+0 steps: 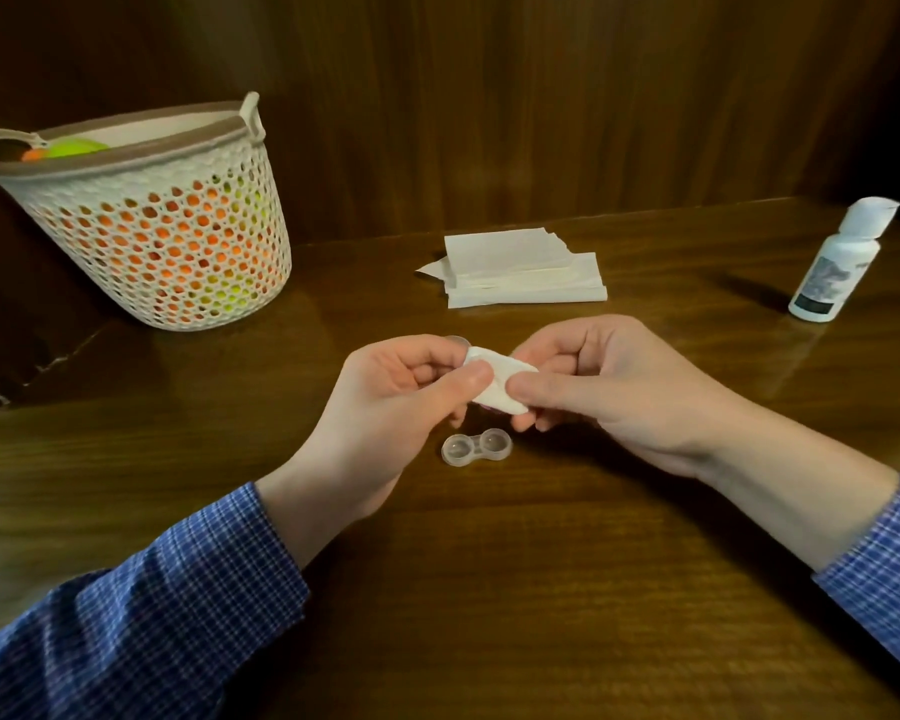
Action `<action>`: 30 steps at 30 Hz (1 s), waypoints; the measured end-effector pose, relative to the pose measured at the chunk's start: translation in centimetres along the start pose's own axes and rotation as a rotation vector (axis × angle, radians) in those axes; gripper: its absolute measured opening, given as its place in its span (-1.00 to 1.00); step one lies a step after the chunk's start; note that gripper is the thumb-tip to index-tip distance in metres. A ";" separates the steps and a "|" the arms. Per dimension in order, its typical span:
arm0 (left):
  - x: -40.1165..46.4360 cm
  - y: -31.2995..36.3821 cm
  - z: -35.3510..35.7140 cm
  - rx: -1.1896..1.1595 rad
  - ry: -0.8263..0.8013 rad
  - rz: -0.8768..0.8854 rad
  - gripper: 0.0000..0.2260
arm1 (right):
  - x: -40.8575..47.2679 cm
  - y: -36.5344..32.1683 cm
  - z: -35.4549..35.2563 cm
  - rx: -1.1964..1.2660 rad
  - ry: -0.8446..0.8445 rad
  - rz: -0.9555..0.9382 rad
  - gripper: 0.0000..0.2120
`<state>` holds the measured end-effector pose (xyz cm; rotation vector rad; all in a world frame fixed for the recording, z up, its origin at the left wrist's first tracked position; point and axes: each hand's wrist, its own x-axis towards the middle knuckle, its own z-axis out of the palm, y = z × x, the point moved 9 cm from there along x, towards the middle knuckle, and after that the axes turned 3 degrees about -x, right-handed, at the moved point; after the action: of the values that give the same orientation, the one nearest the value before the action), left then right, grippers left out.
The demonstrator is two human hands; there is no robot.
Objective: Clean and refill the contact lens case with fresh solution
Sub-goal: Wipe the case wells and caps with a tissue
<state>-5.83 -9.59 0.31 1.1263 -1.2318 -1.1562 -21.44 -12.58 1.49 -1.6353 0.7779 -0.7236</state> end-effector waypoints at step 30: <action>-1.6 -0.1 0.2 0.716 -0.233 0.219 -0.77 | 0.0 0.5 2.5 -0.672 -0.072 -0.146 -0.98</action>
<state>-6.06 -8.05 0.10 1.3421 -1.9888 -0.6956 -19.45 -11.23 0.50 -2.3285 0.9144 -0.5224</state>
